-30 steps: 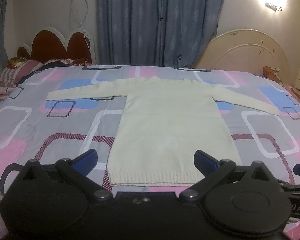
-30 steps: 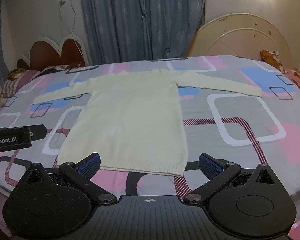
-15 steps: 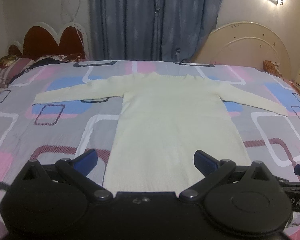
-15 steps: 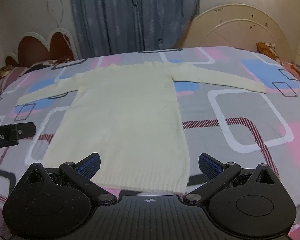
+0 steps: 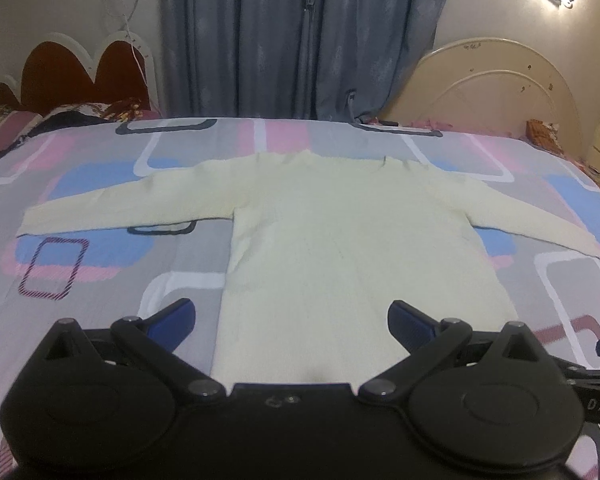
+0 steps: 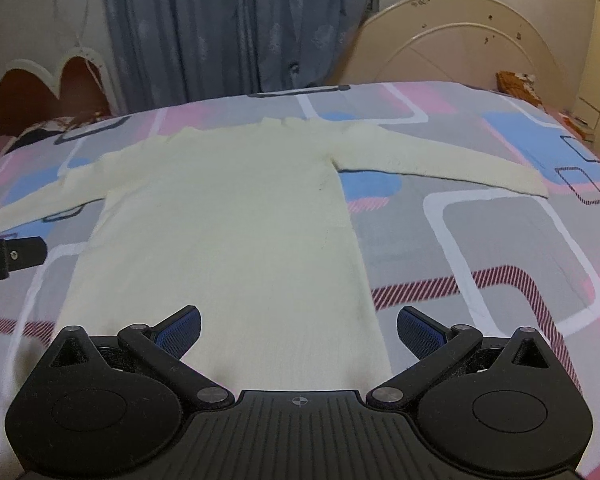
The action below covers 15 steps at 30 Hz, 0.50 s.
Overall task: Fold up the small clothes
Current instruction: 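Move the right tool to the sweater's sleeve cuff and close on it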
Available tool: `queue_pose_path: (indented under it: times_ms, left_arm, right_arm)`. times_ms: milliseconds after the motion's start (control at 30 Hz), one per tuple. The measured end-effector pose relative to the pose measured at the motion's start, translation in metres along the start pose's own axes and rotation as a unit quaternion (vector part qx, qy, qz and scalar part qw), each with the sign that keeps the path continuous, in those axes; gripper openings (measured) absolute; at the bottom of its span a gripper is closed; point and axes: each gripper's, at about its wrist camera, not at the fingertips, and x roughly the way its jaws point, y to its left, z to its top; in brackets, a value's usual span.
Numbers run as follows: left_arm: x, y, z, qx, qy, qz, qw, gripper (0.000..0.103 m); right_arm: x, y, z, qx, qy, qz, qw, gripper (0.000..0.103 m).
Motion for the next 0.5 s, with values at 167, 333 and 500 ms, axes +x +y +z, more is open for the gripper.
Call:
queue_pose_path:
  times_ms: [167, 333, 500]
  left_arm:
    - [0.033, -0.003, 0.011, 0.000, 0.012, 0.010, 0.9999, 0.102]
    - [0.060, -0.014, 0.019, -0.019, 0.012, 0.017, 0.9996, 0.102]
    - [0.089, -0.034, 0.030, -0.051, 0.013, 0.030, 0.9982, 0.102]
  right_arm:
    - [0.027, -0.010, 0.015, -0.021, -0.011, -0.018, 1.000, 0.103]
    - [0.056, -0.039, 0.033, -0.021, -0.015, -0.014, 1.000, 0.103]
    - [0.093, -0.080, 0.054, -0.027, -0.004, 0.001, 1.000, 0.103]
